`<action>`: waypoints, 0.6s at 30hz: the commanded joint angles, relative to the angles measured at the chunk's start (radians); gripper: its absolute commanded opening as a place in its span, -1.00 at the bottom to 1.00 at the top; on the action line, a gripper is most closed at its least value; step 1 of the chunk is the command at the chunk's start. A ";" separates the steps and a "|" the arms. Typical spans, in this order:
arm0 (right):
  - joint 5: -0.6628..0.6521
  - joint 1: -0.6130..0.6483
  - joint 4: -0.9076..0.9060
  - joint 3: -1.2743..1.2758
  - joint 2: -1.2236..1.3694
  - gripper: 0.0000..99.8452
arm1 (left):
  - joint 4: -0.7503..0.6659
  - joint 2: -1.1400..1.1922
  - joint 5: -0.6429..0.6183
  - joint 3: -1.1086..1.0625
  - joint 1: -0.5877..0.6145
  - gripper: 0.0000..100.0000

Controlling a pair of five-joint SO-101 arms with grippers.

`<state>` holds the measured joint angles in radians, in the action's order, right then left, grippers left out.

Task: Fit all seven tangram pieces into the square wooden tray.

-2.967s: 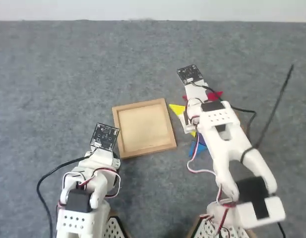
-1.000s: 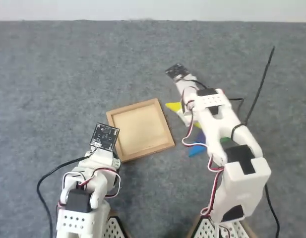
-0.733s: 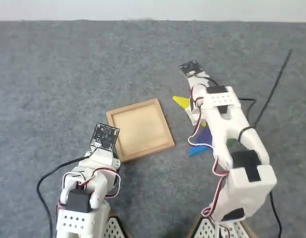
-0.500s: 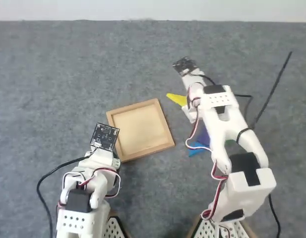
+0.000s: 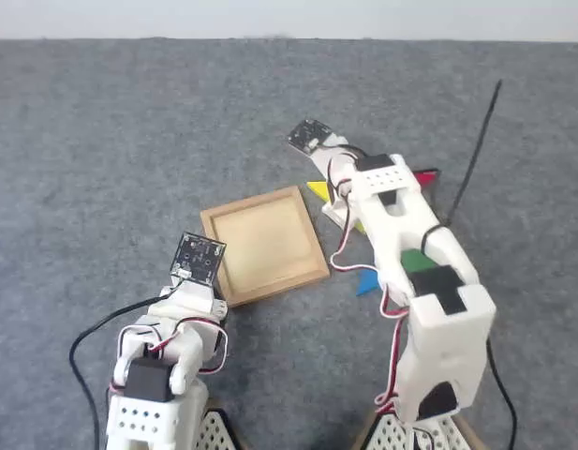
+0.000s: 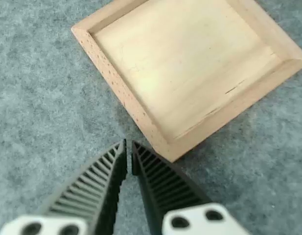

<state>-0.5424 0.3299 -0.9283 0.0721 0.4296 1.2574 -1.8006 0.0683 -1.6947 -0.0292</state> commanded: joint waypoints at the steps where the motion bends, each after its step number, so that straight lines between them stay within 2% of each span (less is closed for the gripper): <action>1: 0.031 0.018 -0.018 -0.087 0.031 -0.21 | 0.005 -0.018 0.002 0.010 0.006 -0.96; 13: -0.020 0.047 -0.013 -0.091 0.065 -0.23 | 0.005 -0.018 0.002 0.010 0.006 -0.96; 18: -0.117 0.051 -0.053 -0.087 0.065 -0.23 | 0.005 -0.018 0.002 0.010 0.006 -0.96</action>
<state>-0.6099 0.3560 -0.9498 0.0230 0.4987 1.2574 -1.8006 0.0683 -1.6947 -0.0292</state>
